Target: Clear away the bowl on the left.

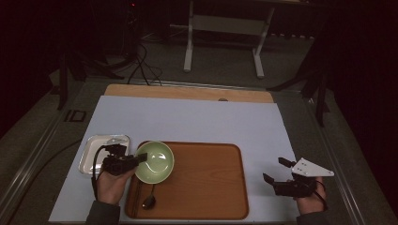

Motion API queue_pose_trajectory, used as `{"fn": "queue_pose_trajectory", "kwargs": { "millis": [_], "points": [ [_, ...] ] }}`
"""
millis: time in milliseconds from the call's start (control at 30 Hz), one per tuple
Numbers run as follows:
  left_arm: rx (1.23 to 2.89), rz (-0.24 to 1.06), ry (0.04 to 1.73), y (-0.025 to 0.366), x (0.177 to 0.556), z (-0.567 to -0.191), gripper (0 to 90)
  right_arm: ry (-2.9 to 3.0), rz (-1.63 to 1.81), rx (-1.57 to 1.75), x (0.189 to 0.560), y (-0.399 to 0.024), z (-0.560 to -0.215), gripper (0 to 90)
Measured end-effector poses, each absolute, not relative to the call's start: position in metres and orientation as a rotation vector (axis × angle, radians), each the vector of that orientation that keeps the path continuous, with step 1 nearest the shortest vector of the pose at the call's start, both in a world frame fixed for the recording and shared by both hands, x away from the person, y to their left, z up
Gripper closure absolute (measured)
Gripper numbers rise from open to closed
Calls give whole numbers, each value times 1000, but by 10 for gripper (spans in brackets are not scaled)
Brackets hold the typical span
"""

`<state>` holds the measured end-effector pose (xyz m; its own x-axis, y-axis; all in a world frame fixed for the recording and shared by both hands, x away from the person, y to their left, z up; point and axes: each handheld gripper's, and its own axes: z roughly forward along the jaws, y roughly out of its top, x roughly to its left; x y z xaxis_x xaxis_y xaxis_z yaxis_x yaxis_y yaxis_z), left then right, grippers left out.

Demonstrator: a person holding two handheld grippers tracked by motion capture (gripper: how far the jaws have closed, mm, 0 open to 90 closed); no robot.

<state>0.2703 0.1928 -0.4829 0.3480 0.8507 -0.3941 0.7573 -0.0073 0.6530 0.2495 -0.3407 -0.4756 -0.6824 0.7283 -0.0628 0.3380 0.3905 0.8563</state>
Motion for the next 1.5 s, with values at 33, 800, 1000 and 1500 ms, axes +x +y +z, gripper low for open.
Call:
{"fn": "queue_pose_trajectory", "kwargs": {
  "millis": [33, 800, 1000, 1500],
  "points": [
    [1789, 135, 1423, 189, 271, -484, 838, 2222, 1220, 916, 249, -341, -476, 145],
    [1948, 80, 1393, 144, 272, -507, 807, 2224, 1219, 916, 249, -341, -476, 145],
    [1938, 97, 1394, 145, 278, -513, 785, 2227, 1214, 917, 250, -340, -476, 145],
    [1936, 106, 1384, 144, 280, -514, 692, 2229, 1213, 918, 250, -340, -476, 145]
  ]
}}
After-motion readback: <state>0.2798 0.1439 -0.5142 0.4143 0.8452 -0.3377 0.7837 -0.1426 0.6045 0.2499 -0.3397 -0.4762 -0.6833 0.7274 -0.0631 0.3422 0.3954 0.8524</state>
